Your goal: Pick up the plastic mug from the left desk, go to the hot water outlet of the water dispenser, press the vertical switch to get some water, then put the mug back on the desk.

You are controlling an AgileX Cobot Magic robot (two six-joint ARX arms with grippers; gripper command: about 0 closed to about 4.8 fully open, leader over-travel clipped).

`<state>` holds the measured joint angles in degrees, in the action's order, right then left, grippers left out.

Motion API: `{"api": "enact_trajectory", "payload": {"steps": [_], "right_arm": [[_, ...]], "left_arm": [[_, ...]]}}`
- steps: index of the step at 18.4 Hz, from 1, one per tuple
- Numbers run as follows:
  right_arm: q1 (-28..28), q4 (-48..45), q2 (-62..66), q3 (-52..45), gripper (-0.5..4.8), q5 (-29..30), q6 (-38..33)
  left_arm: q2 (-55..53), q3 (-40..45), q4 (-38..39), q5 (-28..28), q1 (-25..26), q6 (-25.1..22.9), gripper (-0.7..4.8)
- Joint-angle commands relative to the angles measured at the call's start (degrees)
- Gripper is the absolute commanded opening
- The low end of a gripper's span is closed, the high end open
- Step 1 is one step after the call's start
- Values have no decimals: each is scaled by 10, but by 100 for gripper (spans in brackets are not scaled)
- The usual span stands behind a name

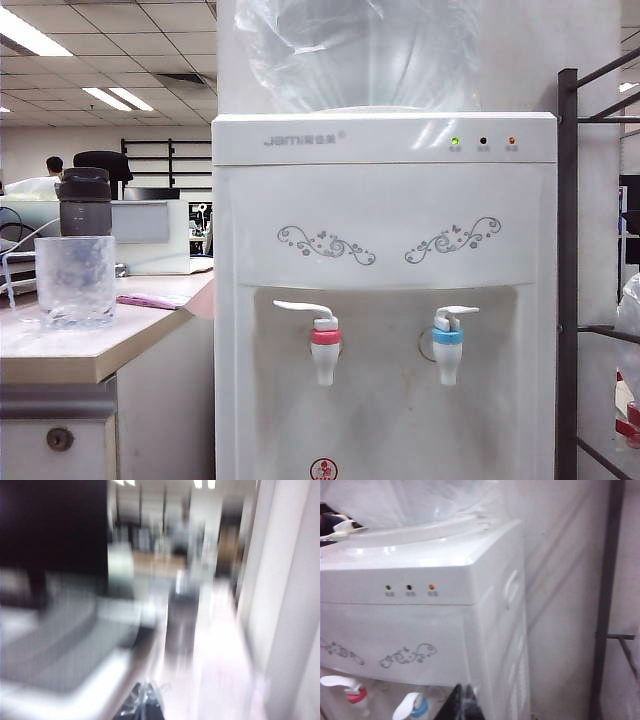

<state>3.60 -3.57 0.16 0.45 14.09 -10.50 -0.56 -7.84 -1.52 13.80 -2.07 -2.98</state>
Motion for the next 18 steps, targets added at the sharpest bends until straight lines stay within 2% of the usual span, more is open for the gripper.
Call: {"api": "enact_trajectory", "payload": {"steps": [1,5,7,10,13,14,15,18], "right_arm": [[-10,-9,0,2,-1,-2,0],[-10,-4,0,2,-1,-1,0],[-11,-2,0,2,0,-2,0],[-13,15,0,0,-1,-24,0],[-15,23,0,0,-1,-48,0],[-15,35,0,0,-1,-112,0],[-15,53,0,0,-1,-111,0],[-15,31,0,0,-1,-106,0]], "left_arm": [[3,22,23,-38,0,0,-6],[4,54,-10,-118,0,0,-6],[4,75,-37,-135,0,0,-6],[4,74,-6,-123,0,0,-6],[4,74,-7,-125,0,0,-5],[4,74,-7,-125,0,0,-5],[4,74,-7,-125,0,0,-6],[4,74,-7,-125,0,0,-5]]}}
